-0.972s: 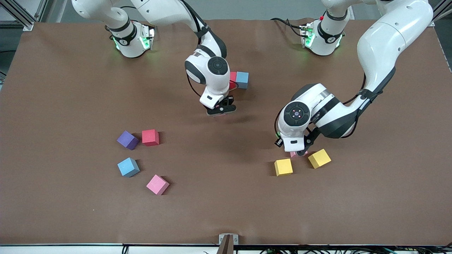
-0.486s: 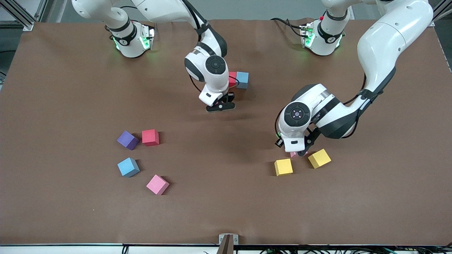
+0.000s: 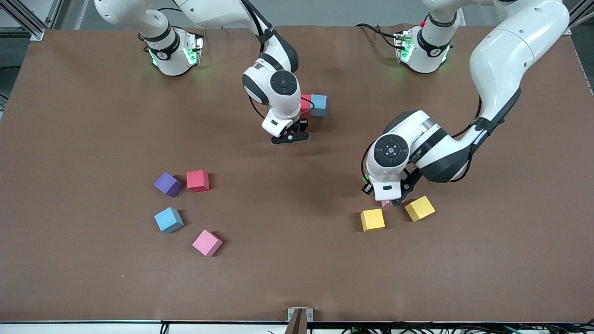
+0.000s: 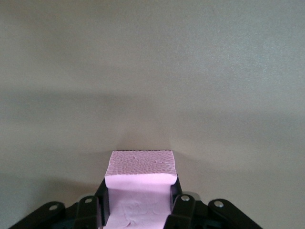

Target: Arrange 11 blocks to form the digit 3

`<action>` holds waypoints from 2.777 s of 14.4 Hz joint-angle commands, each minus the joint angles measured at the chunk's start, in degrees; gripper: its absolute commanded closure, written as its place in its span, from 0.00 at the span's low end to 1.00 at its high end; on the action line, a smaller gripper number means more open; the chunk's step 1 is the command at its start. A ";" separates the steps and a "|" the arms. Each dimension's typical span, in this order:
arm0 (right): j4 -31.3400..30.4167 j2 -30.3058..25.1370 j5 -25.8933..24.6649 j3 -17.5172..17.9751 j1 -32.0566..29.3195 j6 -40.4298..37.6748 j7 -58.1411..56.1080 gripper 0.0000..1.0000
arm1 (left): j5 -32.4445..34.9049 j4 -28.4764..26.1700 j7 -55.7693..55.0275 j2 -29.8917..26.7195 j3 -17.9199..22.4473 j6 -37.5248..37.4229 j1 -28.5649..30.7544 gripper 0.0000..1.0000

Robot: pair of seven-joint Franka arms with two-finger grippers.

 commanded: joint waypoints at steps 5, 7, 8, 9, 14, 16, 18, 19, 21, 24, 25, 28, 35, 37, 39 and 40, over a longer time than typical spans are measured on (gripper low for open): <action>-2.51 -1.99 1.05 -0.23 1.20 1.46 -0.17 1.00 | -1.96 -0.03 -2.96 0.16 -0.08 -0.59 -0.76 0.73; -2.51 -1.99 0.61 -0.32 1.29 2.16 -0.17 1.00 | -2.05 -1.52 -6.55 0.16 -0.25 -0.42 -0.76 0.73; -2.51 -1.99 0.61 -0.32 1.29 2.60 -0.17 1.00 | -2.05 -1.79 -9.18 0.33 -0.34 -0.33 -1.20 0.73; -2.60 -1.99 0.52 -0.32 1.29 2.69 -0.17 1.00 | -2.84 -2.14 -11.91 0.51 -0.34 -0.15 -2.07 0.73; -3.39 -2.08 0.17 -0.58 1.47 2.78 -0.17 1.00 | -3.46 -3.72 -22.55 0.59 -0.25 4.85 -3.66 0.74; -3.39 -2.17 0.08 -0.67 1.38 2.78 -0.17 1.00 | -3.11 -3.73 -25.02 0.59 -0.08 6.17 -4.10 0.74; -3.39 -2.25 0.08 -0.76 1.38 2.69 -0.17 1.00 | -2.85 -4.25 -26.52 0.59 -0.08 6.79 -4.10 0.74; -3.39 -2.34 0.08 -0.84 1.38 2.69 -0.17 1.00 | -2.67 -4.69 -27.57 0.68 -0.08 8.10 -4.19 0.74; -3.39 -2.34 -0.01 -1.54 1.38 2.69 -0.17 1.00 | -2.06 -6.01 -30.99 0.59 0.10 11.87 -4.02 0.74; -3.30 -2.52 -0.01 -1.72 1.38 2.69 0.01 1.00 | 0.22 -6.62 -38.71 0.59 0.45 12.86 -4.10 0.74; -3.30 -2.52 -0.01 -1.72 1.38 2.69 0.01 1.00 | 0.49 -6.80 -41.35 0.68 0.45 12.94 -4.10 0.74; -3.48 -2.60 -0.10 -1.72 1.38 2.34 0.71 0.99 | 1.02 -7.94 -47.78 0.68 0.97 13.47 -4.63 0.74; -6.20 -5.07 -0.10 -1.64 1.38 2.16 3.25 0.99 | 3.22 -10.85 -56.49 0.51 1.16 15.49 -4.72 0.78; -6.12 -5.07 -0.18 -1.64 1.38 2.34 3.35 0.99 | 3.22 -10.76 -57.71 0.33 1.16 17.24 -5.07 0.81; -6.12 -5.07 -0.18 -1.64 1.38 2.60 3.35 0.99 | 3.31 -10.76 -58.51 0.24 1.15 17.43 -5.25 0.82; -6.12 -5.07 -0.18 -1.64 1.38 2.69 3.52 0.99 | 3.31 -10.67 -58.60 0.24 1.07 17.51 -5.25 0.82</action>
